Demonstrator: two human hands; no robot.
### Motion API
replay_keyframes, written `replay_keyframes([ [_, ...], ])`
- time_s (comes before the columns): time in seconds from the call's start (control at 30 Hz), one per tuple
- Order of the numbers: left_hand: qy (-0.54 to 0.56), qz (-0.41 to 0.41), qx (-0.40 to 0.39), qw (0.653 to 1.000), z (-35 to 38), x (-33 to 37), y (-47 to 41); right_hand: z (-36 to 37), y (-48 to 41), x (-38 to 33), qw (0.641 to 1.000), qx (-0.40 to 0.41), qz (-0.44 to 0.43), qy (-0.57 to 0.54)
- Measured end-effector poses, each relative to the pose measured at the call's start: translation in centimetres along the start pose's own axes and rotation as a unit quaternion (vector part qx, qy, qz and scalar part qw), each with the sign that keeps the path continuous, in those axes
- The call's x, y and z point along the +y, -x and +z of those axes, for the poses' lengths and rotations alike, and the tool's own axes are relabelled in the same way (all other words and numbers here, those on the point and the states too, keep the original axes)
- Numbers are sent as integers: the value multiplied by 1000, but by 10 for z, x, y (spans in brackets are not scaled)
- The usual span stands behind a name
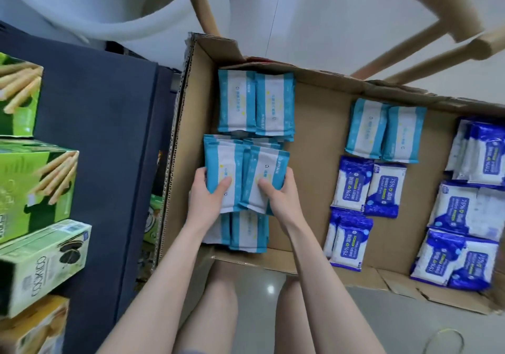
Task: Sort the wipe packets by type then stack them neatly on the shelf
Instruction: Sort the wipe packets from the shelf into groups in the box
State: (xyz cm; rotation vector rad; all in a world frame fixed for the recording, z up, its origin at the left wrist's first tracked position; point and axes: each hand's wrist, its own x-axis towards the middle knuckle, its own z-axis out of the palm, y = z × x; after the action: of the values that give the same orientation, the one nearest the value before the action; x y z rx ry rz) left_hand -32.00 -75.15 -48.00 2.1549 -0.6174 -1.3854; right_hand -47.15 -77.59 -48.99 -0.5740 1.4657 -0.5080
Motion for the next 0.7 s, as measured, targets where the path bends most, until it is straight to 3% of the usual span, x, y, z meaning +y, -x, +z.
replay_keyframes([
  [0.13,-35,8,-18,999,-14,1,-30,26,-13,-3,995,53,-46,71],
  [0.23,-92,15,-24,995,-11,-5,-42,37,-24,4,948,123,-65,286],
  [0.33,-156,47,0,987,-3,-11,-38,44,-22,11,914,163,-65,367],
  [0.7,-228,40,-65,971,-10,-8,-40,37,-17,8,879,82,-69,465],
])
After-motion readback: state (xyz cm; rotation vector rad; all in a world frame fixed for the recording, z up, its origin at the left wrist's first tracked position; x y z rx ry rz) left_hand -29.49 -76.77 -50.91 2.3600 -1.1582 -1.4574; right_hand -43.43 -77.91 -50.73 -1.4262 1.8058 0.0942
